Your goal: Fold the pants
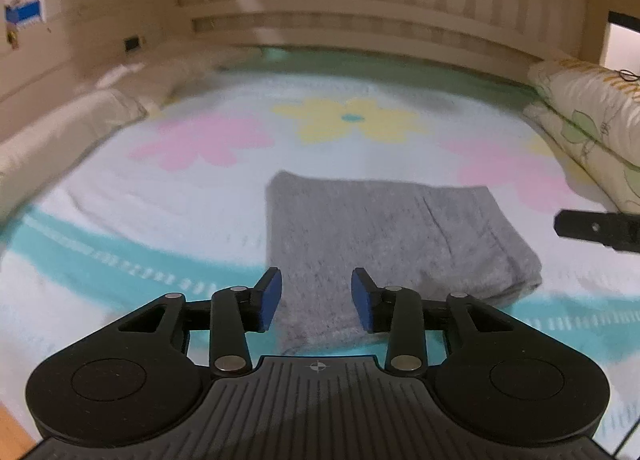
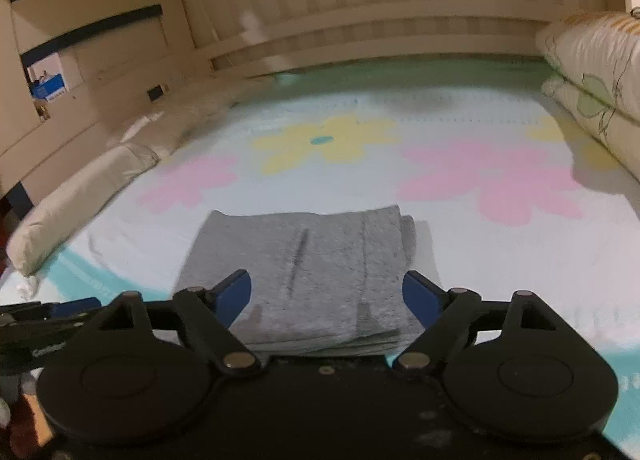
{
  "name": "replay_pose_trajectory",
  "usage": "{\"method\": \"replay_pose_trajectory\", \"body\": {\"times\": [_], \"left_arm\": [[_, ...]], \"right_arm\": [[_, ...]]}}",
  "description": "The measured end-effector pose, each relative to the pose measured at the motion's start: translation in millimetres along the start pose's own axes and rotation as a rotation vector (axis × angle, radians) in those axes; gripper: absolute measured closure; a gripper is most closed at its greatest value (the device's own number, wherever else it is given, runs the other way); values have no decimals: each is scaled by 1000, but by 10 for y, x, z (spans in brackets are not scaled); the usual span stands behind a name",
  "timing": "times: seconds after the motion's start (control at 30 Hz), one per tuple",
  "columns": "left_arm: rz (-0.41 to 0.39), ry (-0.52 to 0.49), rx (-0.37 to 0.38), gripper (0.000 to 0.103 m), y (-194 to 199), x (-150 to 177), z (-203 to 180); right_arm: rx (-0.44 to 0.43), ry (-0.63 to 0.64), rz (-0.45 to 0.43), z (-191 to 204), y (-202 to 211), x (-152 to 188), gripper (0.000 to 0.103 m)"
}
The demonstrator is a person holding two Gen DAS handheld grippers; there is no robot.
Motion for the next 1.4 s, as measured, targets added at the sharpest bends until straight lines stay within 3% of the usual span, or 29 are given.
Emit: {"method": "replay_pose_trajectory", "body": {"times": [0.17,0.33,0.47,0.67,1.4], "left_arm": [[-42,-14,-35,56,185,-82,-42],[-36,-14,-72,55,263,-88,-117],[4,-10,-25,55,212,-29,-168],[49,-13,-51,55,82,71,-197],[112,4,-61,55,20,150,-182]], "right_arm": [[73,83,-65,202,319,5,0],[181,132,-109,345,542,45,0],[115,82,-12,346,495,162,0],[113,7,89,247,285,249,0],[204,-41,146,194,112,285,0]]}}
Point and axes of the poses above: each gripper's, at about its wrist camera, not at the fingertips, and y roughly against the way its jaws point, z to its left, x to its underside, the point moved 3 cm from there along -y, roughly the way its jaws point, and after that the axes turned 1 degree about -x, right-handed, at the moved point
